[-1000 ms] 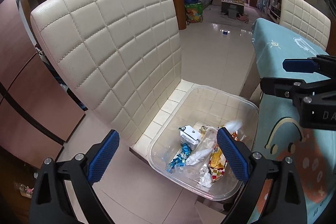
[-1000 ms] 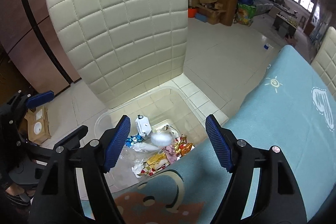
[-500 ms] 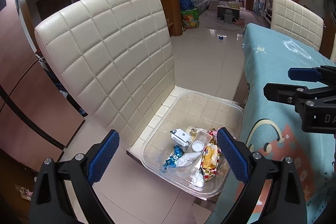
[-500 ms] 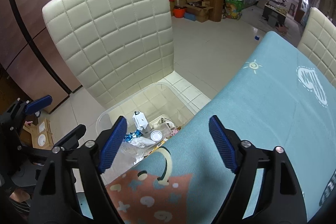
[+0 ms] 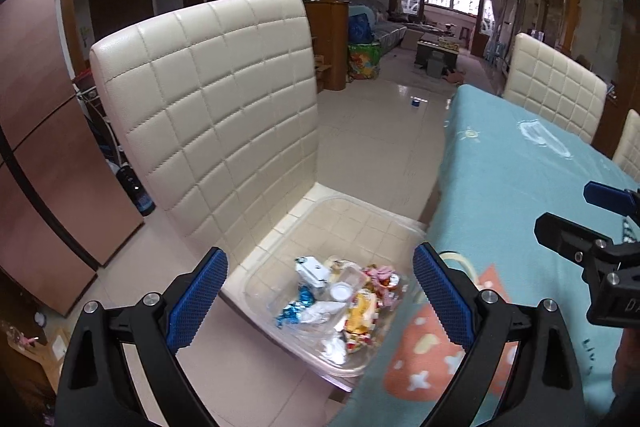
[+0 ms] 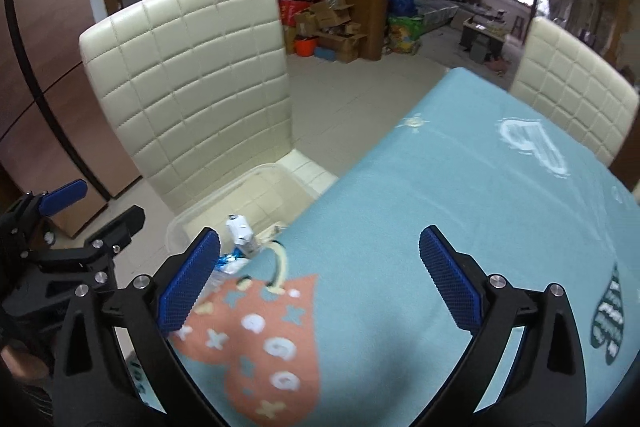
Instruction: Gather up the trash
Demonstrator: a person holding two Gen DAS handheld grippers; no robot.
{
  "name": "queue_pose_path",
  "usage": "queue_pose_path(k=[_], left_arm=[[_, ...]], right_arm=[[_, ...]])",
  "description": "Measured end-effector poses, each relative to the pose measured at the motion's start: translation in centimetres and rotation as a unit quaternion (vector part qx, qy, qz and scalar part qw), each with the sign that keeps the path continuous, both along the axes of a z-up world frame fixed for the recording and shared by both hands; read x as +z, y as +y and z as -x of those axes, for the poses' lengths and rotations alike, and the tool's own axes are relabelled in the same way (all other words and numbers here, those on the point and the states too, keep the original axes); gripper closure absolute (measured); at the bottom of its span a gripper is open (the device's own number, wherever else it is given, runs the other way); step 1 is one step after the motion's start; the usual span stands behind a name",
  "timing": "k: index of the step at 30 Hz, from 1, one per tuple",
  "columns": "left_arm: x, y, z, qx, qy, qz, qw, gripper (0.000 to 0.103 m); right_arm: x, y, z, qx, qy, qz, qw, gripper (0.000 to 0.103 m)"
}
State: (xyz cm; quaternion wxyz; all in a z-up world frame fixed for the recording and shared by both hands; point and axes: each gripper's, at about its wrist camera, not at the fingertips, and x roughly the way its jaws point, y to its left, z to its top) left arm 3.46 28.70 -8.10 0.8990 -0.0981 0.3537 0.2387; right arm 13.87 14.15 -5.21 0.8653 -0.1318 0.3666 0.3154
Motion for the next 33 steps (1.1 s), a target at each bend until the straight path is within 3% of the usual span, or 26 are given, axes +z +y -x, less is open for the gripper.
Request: queue_pose_path(k=[8, 16, 22, 27, 33], left_arm=[[2.8, -5.3, -0.3, -0.052, -0.023, 0.035, 0.9978, 0.011], [5.4, -12.0, 0.0, -0.11, -0.052, 0.014, 0.9924, 0.011], [6.5, -16.8, 0.0, -0.127, -0.063, -0.016, 0.9898, 0.011], [7.9, -20.1, 0.5, -0.152, -0.083, -0.035, 0.9843, 0.011], [8.9, -22.7, 0.7, -0.174, -0.092, -0.048, 0.9792, 0.011]], right_arm=[[2.4, -7.7, 2.0, -0.081, -0.018, -0.002, 0.997, 0.004], [4.1, -15.4, 4.7, -0.164, -0.061, -0.008, 0.985, 0.004], [5.4, -20.4, 6.8, -0.22, -0.096, -0.03, 0.97, 0.004], [6.9, -22.7, 8.1, -0.254, -0.138, -0.03, 0.957, 0.004], [7.5, -24.8, 9.3, -0.273, -0.151, -0.038, 0.949, 0.004]])
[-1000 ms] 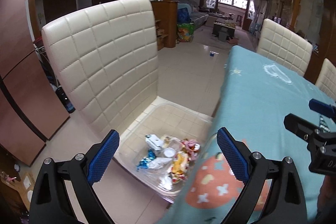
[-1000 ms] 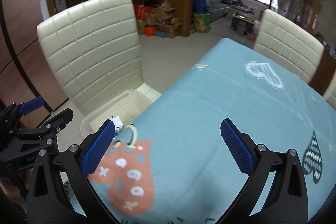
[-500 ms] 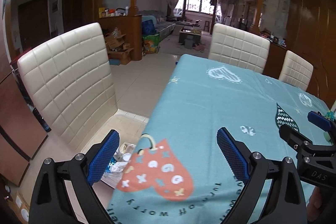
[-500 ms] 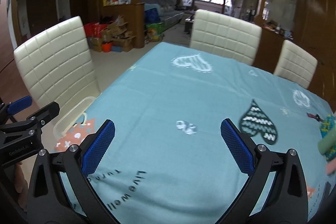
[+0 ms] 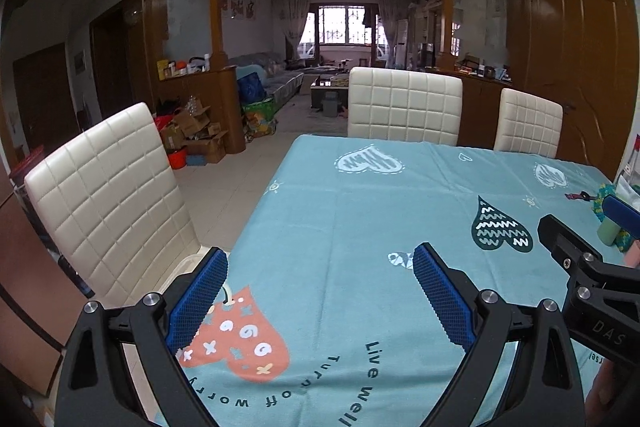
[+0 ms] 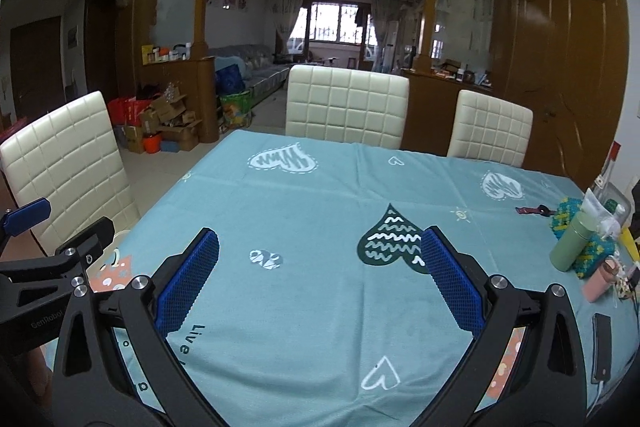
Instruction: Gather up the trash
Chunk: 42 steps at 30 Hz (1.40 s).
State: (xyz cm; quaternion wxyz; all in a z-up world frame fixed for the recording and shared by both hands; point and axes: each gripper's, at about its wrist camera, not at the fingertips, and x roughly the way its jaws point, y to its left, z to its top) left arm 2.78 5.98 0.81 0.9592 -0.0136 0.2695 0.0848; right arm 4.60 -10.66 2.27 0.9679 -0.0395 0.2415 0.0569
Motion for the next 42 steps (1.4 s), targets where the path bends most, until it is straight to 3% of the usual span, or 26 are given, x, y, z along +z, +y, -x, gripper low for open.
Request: queue_pose_path(k=[14, 42], left_arm=[[0.6, -3.0, -0.3, -0.013, -0.01, -0.015, 0.9997, 0.011], [1.0, -2.9, 0.3, -0.021, -0.019, -0.014, 0.9995, 0.011]], right_arm=[[0.0, -2.0, 0.5, -0.011, 0.003, -0.013, 1.0, 0.004], [0.4, -2.6, 0.5, -0.013, 0.0, -0.022, 1.0, 0.004]])
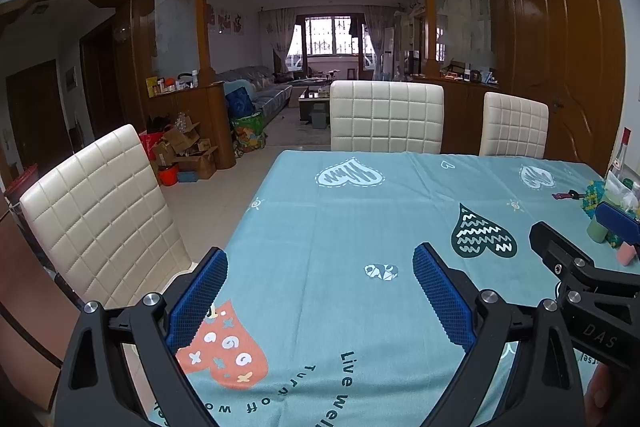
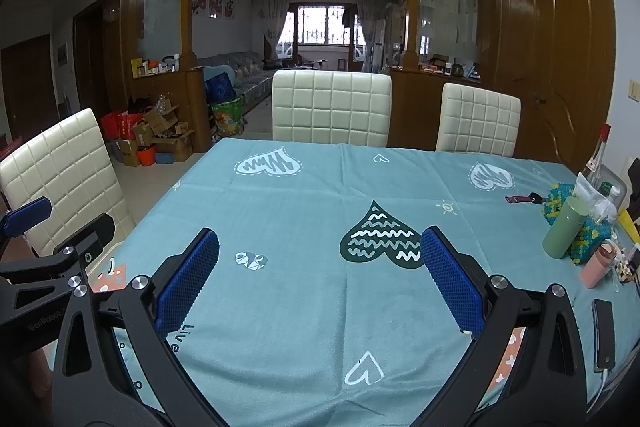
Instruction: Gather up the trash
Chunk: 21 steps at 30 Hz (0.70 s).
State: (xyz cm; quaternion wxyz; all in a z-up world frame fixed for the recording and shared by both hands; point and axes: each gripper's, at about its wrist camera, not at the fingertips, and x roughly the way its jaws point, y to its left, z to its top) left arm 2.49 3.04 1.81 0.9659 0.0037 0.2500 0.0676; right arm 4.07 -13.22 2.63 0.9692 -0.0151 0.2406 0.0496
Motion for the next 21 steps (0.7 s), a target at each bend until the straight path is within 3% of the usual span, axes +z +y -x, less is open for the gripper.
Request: queue_pose_path(k=[21], left_arm=[[0.17, -0.35, 0.21, 0.008, -0.014, -0.014, 0.9998, 0.011]], right_arm=[[0.02, -0.22, 0.07, -0.004, -0.002, -0.004, 1.0, 0.004]])
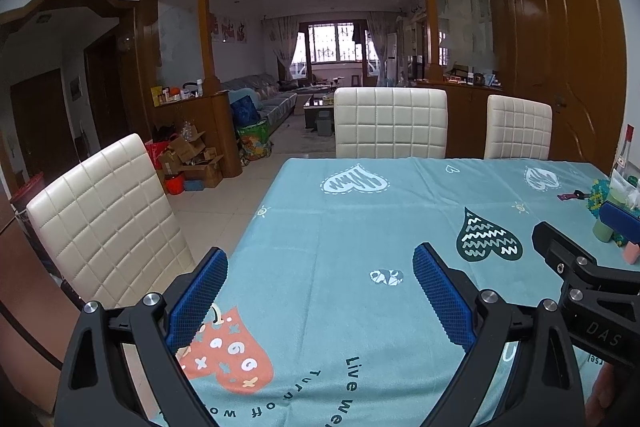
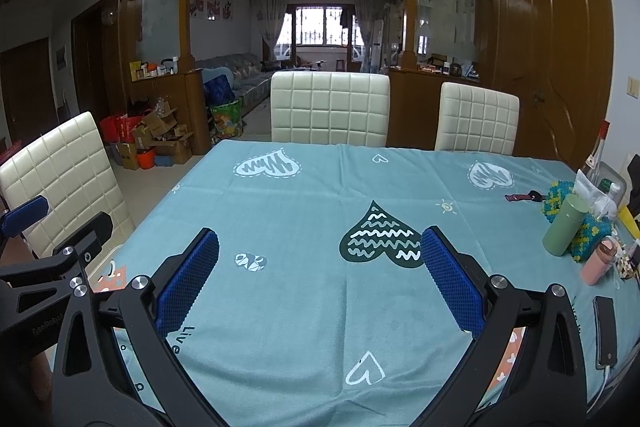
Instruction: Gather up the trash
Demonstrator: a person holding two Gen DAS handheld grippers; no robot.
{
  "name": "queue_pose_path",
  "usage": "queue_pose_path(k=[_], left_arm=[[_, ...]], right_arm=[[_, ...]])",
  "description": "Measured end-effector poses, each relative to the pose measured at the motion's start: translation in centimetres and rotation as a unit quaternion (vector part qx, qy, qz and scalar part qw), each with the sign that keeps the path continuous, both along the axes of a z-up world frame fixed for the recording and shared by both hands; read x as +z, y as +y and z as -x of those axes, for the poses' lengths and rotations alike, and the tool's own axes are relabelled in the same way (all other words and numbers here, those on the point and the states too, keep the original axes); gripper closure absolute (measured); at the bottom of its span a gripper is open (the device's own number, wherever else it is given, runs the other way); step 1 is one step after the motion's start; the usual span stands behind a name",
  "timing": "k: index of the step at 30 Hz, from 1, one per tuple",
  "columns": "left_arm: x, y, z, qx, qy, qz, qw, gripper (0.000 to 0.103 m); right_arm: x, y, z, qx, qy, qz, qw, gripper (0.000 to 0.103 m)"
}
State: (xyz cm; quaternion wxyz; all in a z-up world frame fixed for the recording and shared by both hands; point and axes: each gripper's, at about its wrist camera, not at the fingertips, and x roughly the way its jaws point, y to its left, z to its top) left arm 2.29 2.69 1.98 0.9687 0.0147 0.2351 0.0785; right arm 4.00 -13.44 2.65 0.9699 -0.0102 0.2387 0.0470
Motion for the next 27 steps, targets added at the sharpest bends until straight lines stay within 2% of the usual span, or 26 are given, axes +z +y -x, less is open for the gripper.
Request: queue_pose_path(k=[6, 21, 27], left_arm=[[0.19, -0.09, 0.26, -0.002, -0.01, -0.002, 1.0, 0.011], [-0.26, 0.68, -0.46, 0.001, 0.014, 0.014, 0.9998, 0.015], [-0.05, 0.33, -0.12, 0.006, 0.001, -0.004, 1.0, 0.015]], right_arm=[[0.0, 0.25, 0.05, 0.001, 0.0, -0.001, 1.0, 0.004], [-0.18, 0.39, -0.02, 0.001, 0.005, -0.004, 1.0, 0.004], [-0.25, 0.85, -0.07, 0.005, 0.007, 0.0, 1.0, 0.004]])
